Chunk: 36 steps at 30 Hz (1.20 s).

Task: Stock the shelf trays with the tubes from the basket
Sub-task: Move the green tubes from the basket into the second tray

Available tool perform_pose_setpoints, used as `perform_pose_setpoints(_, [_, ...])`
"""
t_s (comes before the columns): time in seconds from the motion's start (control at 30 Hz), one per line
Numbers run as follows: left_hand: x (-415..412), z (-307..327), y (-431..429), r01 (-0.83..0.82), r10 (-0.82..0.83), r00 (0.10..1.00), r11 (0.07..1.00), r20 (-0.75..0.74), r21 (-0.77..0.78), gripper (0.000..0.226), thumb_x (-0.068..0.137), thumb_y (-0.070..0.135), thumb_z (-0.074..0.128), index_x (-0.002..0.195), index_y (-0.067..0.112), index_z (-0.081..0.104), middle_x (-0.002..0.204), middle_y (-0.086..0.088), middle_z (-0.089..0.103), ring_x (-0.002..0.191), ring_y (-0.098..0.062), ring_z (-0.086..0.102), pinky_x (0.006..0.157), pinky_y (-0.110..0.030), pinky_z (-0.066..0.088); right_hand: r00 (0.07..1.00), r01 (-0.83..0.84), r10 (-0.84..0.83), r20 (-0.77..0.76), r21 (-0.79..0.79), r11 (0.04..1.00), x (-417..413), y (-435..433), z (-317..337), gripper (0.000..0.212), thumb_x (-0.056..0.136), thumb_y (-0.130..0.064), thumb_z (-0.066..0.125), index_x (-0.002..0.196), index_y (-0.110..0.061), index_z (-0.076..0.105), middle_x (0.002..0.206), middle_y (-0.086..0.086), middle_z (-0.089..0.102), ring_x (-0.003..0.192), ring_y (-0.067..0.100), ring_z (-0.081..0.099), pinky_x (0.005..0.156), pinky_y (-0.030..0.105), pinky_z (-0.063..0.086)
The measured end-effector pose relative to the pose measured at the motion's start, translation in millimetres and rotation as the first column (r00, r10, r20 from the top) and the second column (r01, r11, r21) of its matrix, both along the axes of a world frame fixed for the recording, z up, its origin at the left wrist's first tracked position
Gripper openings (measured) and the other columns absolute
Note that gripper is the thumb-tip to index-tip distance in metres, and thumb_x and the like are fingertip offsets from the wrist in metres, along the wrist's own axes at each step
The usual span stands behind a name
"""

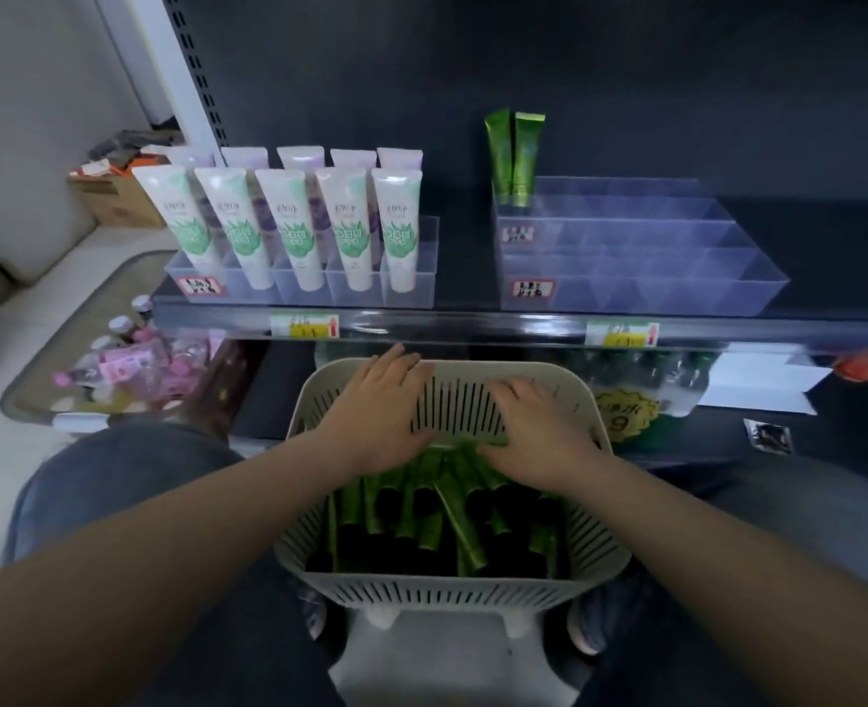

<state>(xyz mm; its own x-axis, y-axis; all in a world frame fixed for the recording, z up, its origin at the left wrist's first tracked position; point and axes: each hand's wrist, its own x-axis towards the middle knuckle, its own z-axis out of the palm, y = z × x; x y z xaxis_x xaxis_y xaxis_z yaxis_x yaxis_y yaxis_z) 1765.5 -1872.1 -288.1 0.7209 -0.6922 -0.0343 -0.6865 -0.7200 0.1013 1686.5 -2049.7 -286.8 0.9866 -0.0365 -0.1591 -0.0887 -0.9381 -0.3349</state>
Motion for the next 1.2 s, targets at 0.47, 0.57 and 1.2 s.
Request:
perform_pose_setpoints(0.47, [41.9, -65.4, -5.9, -0.238, 0.312, 0.751, 0.950, -0.582, 0.202, 0.034, 0.093, 0.028, 0.054, 0.119, 0.007, 0.056, 0.120, -0.010, 0.059, 0.110, -0.023, 0.053, 0.082, -0.024, 0.036, 0.914, -0.044, 0.107, -0.392, 0.166, 0.985, 41.2, 7.9, -72.8, 0.016, 0.085, -0.020, 0.060, 0.098, -0.011, 0.061, 0.098, 0.005, 0.060, 0.090, 0.021, 0.059, 0.075, 0.031, 0.051])
perform_pose_setpoints(0.57, [55.8, -89.0, -9.4, -0.272, 0.365, 0.716, 0.931, -0.595, 0.243, 0.035, 0.093, 0.027, 0.054, 0.119, 0.004, 0.057, 0.120, -0.013, 0.060, 0.108, -0.025, 0.055, 0.080, -0.026, 0.038, 0.891, -0.026, 0.113, -0.441, 0.199, 0.980, 53.2, 8.6, -96.4, 0.003, 0.084, -0.021, 0.062, 0.083, -0.021, 0.059, 0.091, 0.002, 0.062, 0.085, 0.021, 0.062, 0.072, 0.033, 0.053])
perform_pose_setpoints(1.2, [97.5, -194.7, -31.7, -0.597, 0.573, 0.491, 0.770, -0.656, 0.225, 0.042, 0.077, 0.030, 0.075, 0.109, 0.008, 0.059, 0.103, -0.009, 0.061, 0.091, -0.023, 0.059, 0.084, -0.032, 0.050, 0.756, -0.249, 0.288, -0.588, 0.149, 0.957, 97.2, 4.0, -161.1, 0.030, 0.073, -0.026, 0.073, 0.100, -0.017, 0.064, 0.095, 0.002, 0.061, 0.087, 0.018, 0.058, 0.076, 0.037, 0.055])
